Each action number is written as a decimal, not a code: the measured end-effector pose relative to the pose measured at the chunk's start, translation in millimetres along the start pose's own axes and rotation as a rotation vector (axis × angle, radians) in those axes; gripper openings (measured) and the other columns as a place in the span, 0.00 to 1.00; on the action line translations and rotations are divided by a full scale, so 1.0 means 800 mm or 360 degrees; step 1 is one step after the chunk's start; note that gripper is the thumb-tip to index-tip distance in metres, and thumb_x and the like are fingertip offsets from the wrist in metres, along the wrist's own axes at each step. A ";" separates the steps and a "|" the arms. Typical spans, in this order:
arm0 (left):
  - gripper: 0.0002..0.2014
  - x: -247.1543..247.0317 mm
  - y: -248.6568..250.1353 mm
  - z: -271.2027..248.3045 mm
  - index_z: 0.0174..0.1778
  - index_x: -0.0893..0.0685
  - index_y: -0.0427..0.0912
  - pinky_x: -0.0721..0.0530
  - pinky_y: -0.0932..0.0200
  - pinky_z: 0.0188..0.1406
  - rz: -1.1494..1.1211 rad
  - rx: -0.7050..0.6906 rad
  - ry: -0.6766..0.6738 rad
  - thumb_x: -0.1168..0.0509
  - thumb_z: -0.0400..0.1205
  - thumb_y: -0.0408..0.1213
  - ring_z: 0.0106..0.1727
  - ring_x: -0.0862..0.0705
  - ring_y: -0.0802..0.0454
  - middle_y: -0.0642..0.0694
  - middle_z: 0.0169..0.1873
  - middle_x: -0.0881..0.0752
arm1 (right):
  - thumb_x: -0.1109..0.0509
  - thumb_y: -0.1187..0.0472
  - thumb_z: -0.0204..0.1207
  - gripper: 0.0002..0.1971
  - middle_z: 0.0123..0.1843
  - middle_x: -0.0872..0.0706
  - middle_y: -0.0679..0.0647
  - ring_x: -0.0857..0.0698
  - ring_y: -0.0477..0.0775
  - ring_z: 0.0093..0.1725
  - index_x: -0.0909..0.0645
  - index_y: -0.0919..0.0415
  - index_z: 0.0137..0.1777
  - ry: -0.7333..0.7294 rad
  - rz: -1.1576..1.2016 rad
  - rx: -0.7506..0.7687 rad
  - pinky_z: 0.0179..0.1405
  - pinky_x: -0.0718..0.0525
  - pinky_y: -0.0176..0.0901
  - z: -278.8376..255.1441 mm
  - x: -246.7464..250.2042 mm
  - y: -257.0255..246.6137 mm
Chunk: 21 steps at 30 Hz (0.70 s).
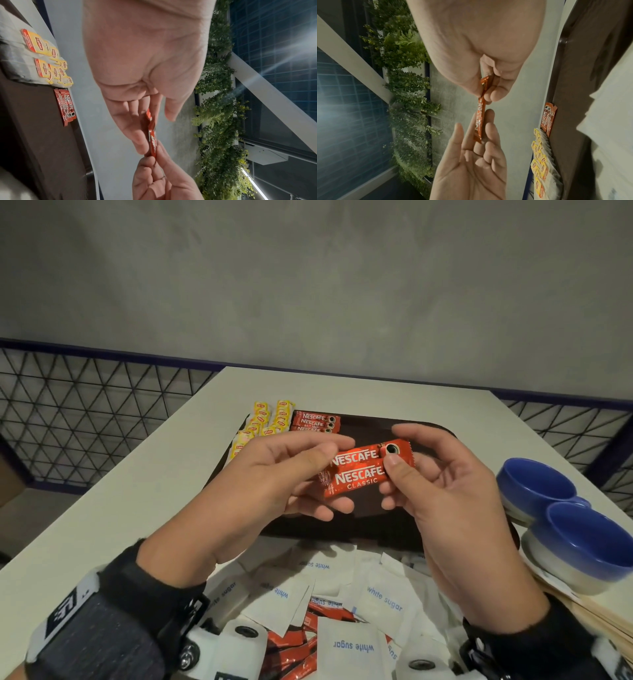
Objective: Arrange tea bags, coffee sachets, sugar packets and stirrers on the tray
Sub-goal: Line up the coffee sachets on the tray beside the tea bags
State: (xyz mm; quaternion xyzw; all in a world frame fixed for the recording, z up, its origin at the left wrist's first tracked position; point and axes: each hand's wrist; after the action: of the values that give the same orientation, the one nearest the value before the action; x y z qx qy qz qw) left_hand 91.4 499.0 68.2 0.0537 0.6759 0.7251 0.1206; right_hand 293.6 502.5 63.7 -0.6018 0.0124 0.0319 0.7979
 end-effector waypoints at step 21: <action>0.17 0.004 -0.004 0.001 0.65 0.12 0.46 0.10 0.56 0.39 0.0135 -0.0029 0.0093 0.27 0.81 0.30 0.45 0.06 0.40 0.38 0.49 0.06 | 0.28 0.63 0.81 0.11 0.46 0.06 0.47 0.07 0.50 0.47 0.17 0.49 0.59 -0.0056 -0.0122 -0.0012 0.43 0.08 0.47 -0.001 0.000 0.000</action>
State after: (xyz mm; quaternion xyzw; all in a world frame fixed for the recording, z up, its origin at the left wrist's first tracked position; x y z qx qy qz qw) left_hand 89.3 501.0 65.1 0.0598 0.6697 0.7369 0.0705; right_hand 293.7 501.9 63.6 -0.6043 -0.0249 0.0120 0.7963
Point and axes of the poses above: each hand's wrist, its own z-axis towards the middle knuckle, its own x-axis out of the back of the hand, y = z × x
